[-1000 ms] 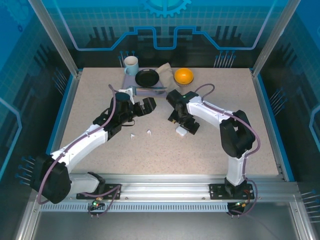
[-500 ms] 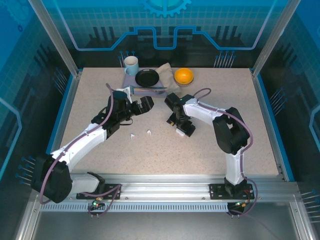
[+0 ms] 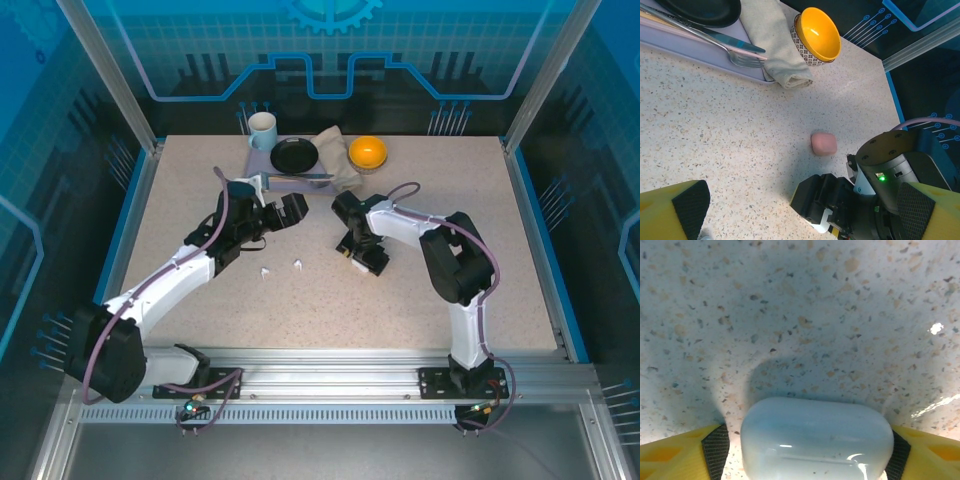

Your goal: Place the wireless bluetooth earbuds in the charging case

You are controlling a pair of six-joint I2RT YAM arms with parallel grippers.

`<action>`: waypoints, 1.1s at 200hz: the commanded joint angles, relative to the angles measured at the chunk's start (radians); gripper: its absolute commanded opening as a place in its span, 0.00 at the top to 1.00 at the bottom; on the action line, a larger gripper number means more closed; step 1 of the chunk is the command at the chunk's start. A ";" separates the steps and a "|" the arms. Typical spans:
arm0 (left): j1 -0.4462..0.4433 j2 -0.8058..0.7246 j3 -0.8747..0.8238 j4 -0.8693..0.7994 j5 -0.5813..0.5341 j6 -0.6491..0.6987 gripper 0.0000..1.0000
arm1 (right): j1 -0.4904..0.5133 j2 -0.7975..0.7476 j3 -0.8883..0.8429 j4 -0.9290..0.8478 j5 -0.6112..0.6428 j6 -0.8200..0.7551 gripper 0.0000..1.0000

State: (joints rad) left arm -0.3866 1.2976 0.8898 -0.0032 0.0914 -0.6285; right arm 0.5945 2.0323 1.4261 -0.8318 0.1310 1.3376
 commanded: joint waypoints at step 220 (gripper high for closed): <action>-0.138 0.050 -0.357 0.528 0.164 -0.051 0.01 | -0.079 -0.259 -0.075 0.203 -0.139 0.005 0.47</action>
State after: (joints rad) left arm -0.4915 1.3033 0.5472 0.4015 0.2634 -0.7002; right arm 0.5373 1.8267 1.3285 -0.6632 0.0395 1.3128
